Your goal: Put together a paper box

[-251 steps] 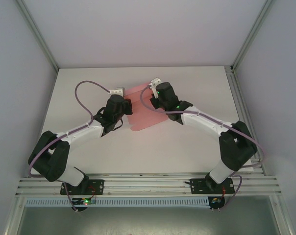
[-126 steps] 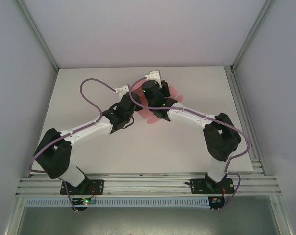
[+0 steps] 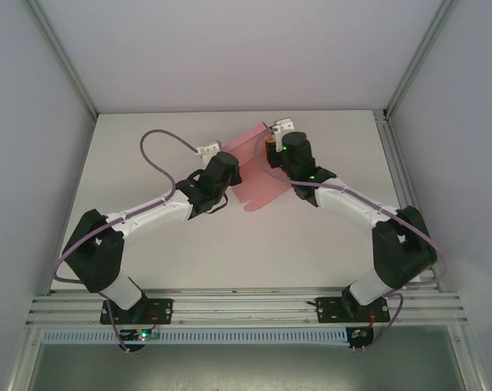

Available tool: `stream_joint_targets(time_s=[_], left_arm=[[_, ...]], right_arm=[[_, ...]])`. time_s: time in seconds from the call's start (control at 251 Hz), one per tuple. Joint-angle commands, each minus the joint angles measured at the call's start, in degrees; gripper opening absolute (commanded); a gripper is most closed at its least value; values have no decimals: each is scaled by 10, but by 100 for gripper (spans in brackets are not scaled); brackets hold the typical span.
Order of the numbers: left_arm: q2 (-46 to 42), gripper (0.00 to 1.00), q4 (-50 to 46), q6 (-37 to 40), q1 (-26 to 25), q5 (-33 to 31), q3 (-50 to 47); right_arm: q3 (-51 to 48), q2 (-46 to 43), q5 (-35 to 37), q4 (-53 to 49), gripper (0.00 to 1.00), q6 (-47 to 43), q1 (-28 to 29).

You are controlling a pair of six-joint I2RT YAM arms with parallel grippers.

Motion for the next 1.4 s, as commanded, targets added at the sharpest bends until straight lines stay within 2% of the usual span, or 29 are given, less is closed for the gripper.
stream_joint_targets(time_s=[0.0,0.144,0.331,0.471,0.551,0.627,0.702,0.806,0.866,0.946,1.081,1.193,1.289,1.393], left_arm=[[-35,0,1,36,0,-20,-10],[-53,0,4,64,4,-30,-24],[-59,0,2,82,5,-28,-23],[-53,0,-5,94,7,-36,-20],[-49,0,-26,95,14,-34,-11],[-48,0,-36,88,27,-9,-6],[-52,0,-16,102,39,29,-15],[-65,0,45,188,47,106,-40],[-75,0,87,250,48,169,-57],[-87,0,117,291,48,234,-68],[-92,0,140,324,48,329,-70],[-81,0,150,346,48,389,-65],[-72,0,142,359,47,406,-53],[-59,0,139,353,47,374,-39]], right_arm=[[-28,-47,-47,-8,33,-44,-36],[-49,-101,-30,-59,45,-58,-60],[-63,-150,-79,-86,54,-83,-69],[-85,-205,-174,-82,76,-97,-69],[-100,-246,-247,-83,98,-91,-70],[-124,-288,-273,-66,98,-73,-71],[-140,-325,-212,-56,98,-42,-74],[-138,-343,-112,-86,98,-9,-96],[-122,-329,-90,-123,98,9,-121],[-94,-294,-93,-169,98,30,-158],[-36,-201,-151,-235,98,22,-175],[-6,-140,-258,-251,98,18,-173],[-13,-119,-367,-219,98,24,-164],[-23,-106,-480,-191,98,24,-146]])
